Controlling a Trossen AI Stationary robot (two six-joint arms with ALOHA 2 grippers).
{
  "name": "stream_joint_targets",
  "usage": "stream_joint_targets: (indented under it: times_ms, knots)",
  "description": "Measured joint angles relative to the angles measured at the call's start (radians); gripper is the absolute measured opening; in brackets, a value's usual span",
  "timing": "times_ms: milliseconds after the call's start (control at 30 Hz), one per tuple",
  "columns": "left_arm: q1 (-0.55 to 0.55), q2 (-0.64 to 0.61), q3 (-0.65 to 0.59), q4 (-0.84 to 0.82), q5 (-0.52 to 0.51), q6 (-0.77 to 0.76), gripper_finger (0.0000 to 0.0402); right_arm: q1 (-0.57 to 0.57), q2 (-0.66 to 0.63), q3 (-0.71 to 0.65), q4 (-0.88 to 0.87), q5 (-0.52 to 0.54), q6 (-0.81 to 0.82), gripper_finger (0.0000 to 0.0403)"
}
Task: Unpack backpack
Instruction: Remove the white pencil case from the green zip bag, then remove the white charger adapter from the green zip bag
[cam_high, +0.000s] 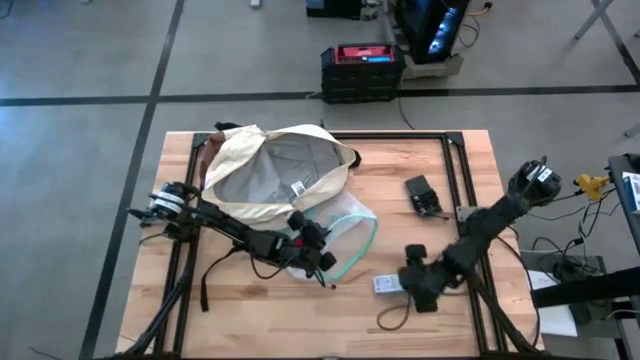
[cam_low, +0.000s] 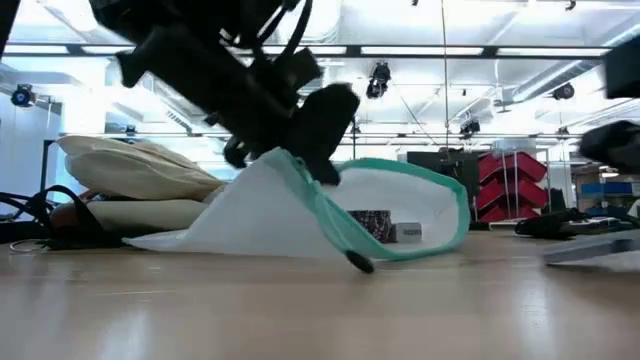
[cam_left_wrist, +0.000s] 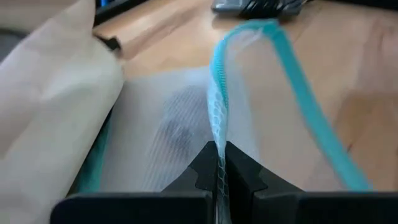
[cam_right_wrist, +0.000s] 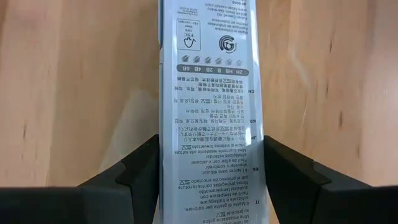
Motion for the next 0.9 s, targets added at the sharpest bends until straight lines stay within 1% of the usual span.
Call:
stream_joint_targets:
  times_ms: [67, 100, 167, 267, 333, 400, 467, 533, 633, 700, 800, 900]
  knots:
    - [0.0, 0.0, 0.028, 0.0, 0.019, 0.025, 0.0, 0.05, 0.002, -0.001, -0.007, 0.029, 0.058, 0.0212]
    - [0.0, 0.0, 0.043, 0.0, 0.031, 0.037, 0.0, 0.067, 0.002, 0.0, -0.014, 0.044, 0.082, 0.0222]
    - [-0.001, 0.0, 0.071, 0.0, 0.054, 0.061, 0.0, 0.079, 0.002, 0.009, -0.037, 0.076, 0.122, 0.0264]
    - [-0.001, 0.0, 0.11, -0.001, 0.107, 0.099, 0.0, 0.073, 0.001, 0.035, -0.049, 0.126, 0.128, 0.0336]
    - [-0.001, 0.0, 0.136, -0.002, 0.137, 0.12, 0.0, 0.056, 0.001, 0.054, -0.049, 0.156, 0.096, 0.0368]
    - [-0.001, 0.0, 0.161, -0.002, 0.181, 0.15, 0.0, 0.031, 0.001, 0.077, -0.045, 0.178, 0.047, 0.0386]
    - [0.0, -0.001, 0.185, -0.001, 0.218, 0.178, 0.0, 0.004, 0.001, 0.093, -0.016, 0.226, -0.018, 0.0393]
    - [-0.001, -0.001, 0.211, -0.005, 0.242, 0.21, 0.0, -0.026, 0.001, 0.096, 0.068, 0.266, -0.109, 0.0394]
    - [-0.003, -0.002, 0.245, -0.005, 0.275, 0.259, 0.0, -0.081, 0.009, 0.092, 0.252, 0.27, -0.267, 0.0387]
    - [-0.008, -0.002, 0.257, -0.003, 0.303, 0.294, 0.0, -0.12, 0.026, 0.085, 0.317, 0.271, -0.342, 0.0381]
    - [-0.028, -0.002, 0.253, -0.006, 0.309, 0.323, 0.0, -0.174, 0.066, 0.084, 0.354, 0.274, -0.376, 0.0375]
    - [-0.037, -0.002, 0.201, 0.0, 0.288, 0.342, 0.0, -0.208, 0.121, 0.084, 0.353, 0.31, -0.375, 0.037]
